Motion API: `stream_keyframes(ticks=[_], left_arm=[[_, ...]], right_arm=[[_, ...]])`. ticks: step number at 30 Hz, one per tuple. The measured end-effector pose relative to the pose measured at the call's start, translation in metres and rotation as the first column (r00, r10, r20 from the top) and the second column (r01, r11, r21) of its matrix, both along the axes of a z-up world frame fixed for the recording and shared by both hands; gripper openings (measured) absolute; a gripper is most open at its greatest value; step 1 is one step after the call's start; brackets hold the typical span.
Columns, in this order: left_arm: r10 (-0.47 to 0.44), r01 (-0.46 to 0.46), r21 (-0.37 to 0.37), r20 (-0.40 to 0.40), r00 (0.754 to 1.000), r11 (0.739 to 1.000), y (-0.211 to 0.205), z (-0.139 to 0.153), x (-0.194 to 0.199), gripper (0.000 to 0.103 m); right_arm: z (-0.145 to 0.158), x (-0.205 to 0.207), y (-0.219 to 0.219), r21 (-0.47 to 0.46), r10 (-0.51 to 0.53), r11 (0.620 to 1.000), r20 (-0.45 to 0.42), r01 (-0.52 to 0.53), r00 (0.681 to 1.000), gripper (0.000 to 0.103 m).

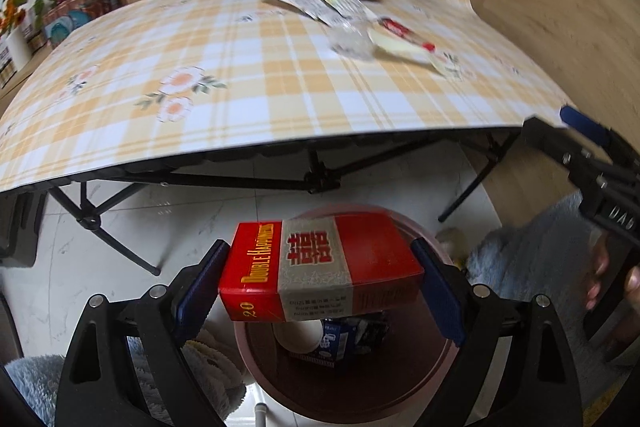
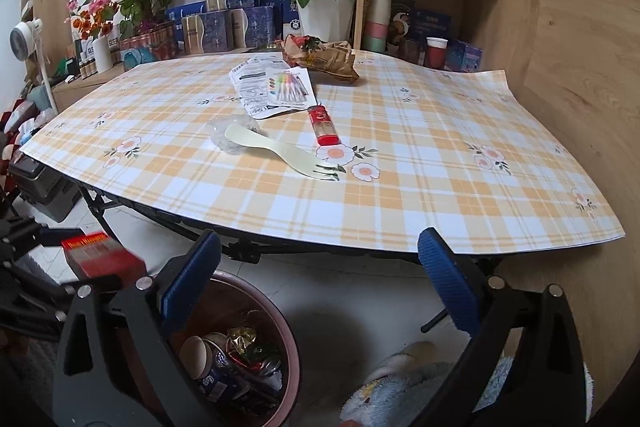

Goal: Collect trash
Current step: 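Lower the red box over the bin and open the left gripper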

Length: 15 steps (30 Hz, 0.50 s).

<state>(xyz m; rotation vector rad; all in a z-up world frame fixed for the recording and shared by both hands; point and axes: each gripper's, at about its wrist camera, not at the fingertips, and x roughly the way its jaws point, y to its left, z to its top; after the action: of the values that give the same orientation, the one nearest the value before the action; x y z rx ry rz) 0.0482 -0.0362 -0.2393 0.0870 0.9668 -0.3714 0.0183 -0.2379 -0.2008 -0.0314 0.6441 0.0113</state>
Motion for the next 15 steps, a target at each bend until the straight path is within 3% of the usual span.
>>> stream_keyframes(ticks=[8, 15], left_arm=[[-0.020, 0.020, 0.017, -0.001, 1.000, 1.000, -0.007, -0.003, -0.001, 0.092], [0.064, -0.060, -0.056, 0.067, 0.996, 0.997, 0.011, 0.014, -0.001, 0.092]], right_arm=[[0.000, 0.001, -0.006, 0.033, -0.006, 0.999, -0.006, 0.006, 1.000, 0.097], [-0.005, 0.007, -0.008, 0.030, -0.069, 0.997, -0.046, 0.070, 0.997, 0.097]])
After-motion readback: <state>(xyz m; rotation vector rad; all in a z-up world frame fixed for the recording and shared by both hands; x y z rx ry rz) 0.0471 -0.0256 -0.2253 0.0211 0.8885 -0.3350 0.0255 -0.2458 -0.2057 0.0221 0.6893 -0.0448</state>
